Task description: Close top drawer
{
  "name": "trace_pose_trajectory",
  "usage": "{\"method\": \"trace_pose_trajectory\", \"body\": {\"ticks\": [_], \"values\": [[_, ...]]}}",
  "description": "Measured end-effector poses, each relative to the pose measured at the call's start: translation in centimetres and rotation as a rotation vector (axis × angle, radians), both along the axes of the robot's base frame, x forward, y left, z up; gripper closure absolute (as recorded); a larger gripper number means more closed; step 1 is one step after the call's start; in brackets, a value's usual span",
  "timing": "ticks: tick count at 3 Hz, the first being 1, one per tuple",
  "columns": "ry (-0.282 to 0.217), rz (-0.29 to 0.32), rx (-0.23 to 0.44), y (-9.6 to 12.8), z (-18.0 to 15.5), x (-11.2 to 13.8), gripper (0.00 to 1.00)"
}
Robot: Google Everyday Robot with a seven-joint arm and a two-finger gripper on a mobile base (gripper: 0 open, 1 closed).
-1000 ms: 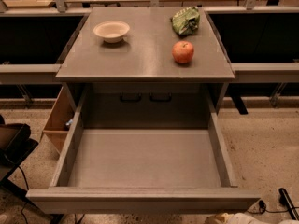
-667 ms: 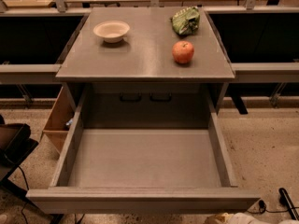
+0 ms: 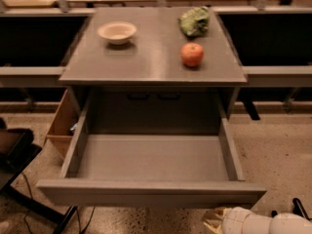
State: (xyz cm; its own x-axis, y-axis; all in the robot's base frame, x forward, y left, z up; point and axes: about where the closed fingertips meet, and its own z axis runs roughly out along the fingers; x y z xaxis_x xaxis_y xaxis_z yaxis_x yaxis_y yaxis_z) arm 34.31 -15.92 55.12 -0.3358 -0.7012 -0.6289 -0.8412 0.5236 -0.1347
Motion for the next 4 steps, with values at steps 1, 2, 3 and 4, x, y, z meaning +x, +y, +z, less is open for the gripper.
{"method": "trace_pose_trajectory", "body": {"ticks": [1,2,3,4], "values": [[-0.055,0.05,0.027,0.9,-0.3,4.1,1.0],[-0.082,0.072,0.036,1.2,-0.3,6.2,1.0],[-0.13,0.104,0.036,1.5,0.7,9.9,1.0],[-0.13,0.104,0.036,1.5,0.7,9.9,1.0]]}}
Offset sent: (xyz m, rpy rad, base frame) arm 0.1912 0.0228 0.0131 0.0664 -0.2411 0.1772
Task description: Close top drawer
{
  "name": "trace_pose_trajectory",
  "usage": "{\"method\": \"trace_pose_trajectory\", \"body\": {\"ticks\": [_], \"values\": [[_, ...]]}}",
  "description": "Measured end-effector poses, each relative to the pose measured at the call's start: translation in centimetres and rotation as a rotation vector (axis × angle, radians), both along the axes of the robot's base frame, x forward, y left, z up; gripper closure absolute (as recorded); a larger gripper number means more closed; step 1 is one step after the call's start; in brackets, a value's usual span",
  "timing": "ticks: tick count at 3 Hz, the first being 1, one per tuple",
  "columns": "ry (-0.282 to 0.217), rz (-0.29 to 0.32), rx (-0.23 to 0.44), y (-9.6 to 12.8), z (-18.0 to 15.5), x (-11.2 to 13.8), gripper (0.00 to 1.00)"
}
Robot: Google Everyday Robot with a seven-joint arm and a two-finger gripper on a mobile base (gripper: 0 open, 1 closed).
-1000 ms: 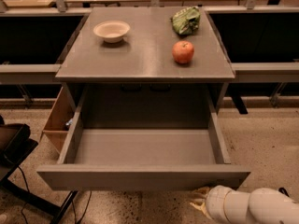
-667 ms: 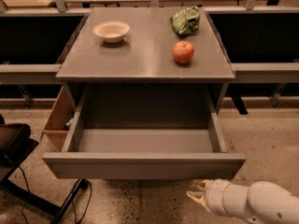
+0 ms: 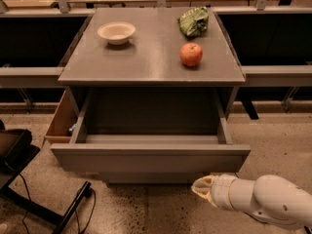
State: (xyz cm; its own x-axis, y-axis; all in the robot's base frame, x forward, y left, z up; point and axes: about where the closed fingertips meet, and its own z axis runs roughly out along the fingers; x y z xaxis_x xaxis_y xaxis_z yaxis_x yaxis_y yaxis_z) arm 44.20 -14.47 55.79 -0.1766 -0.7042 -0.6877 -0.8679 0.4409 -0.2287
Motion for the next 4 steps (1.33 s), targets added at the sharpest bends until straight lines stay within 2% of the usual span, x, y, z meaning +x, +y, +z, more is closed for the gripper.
{"method": "trace_pose_trajectory", "body": {"ticks": [1,2,3,4], "values": [[-0.038,0.029,-0.004,0.5,1.3,4.4,1.0],[-0.046,0.039,-0.006,0.6,1.5,5.4,1.0],[-0.072,0.059,-0.008,1.0,2.6,9.1,1.0],[-0.086,0.071,-0.01,1.2,3.2,11.0,1.0]]}}
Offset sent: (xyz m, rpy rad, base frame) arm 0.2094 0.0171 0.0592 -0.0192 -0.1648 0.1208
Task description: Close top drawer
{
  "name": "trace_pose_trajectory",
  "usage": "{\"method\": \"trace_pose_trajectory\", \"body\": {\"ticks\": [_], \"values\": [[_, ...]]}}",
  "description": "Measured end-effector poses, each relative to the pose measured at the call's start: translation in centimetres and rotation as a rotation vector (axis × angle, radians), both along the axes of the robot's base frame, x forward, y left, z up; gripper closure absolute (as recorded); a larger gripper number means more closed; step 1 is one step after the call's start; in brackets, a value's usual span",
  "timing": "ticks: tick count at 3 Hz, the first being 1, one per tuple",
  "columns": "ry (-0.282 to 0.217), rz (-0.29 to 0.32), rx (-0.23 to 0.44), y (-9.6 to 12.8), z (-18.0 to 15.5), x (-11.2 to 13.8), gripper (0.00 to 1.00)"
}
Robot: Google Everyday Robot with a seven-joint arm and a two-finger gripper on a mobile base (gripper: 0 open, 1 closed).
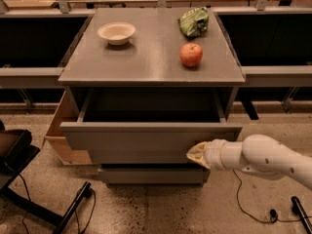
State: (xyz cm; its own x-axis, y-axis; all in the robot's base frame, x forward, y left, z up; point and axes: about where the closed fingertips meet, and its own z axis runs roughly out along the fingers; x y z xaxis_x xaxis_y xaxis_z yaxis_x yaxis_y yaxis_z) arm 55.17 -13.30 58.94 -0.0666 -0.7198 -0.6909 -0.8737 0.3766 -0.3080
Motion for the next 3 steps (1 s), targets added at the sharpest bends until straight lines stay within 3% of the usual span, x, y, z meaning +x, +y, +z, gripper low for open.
{"method": "trace_pose_trajectory", "body": {"ticks": [1,2,3], "values": [[-0.021,0.016,-0.004,0.3,0.9,3.0,1.0],[-0.022,0.017,-0.004,0.3,1.0,3.0,1.0],[-0.036,0.028,-0.004,0.6,1.6,5.3,1.0]]}}
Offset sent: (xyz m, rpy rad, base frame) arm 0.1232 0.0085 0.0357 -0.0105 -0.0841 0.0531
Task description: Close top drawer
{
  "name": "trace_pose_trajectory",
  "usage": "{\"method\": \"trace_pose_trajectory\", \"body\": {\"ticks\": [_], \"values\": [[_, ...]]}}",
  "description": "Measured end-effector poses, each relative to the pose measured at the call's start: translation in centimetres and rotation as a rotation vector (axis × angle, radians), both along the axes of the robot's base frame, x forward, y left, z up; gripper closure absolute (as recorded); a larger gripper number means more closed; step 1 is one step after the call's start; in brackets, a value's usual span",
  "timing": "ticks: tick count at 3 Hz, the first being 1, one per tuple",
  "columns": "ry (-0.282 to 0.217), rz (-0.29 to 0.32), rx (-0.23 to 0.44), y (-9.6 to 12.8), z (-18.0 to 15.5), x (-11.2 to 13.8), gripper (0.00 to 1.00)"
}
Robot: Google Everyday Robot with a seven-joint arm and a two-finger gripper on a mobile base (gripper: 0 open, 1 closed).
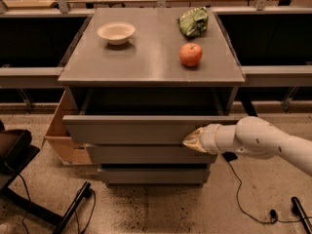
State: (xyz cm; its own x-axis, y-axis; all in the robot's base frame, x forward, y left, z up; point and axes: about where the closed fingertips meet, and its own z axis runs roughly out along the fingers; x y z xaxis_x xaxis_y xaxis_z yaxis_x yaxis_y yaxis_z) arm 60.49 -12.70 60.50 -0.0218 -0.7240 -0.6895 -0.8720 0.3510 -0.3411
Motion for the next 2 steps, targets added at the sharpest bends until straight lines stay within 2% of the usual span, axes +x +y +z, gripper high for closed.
{"method": "trace_pose_trajectory", "body": {"ticks": [2], "values": [[0.0,0.0,0.0,0.0,0.0,-0.2,0.59]]}}
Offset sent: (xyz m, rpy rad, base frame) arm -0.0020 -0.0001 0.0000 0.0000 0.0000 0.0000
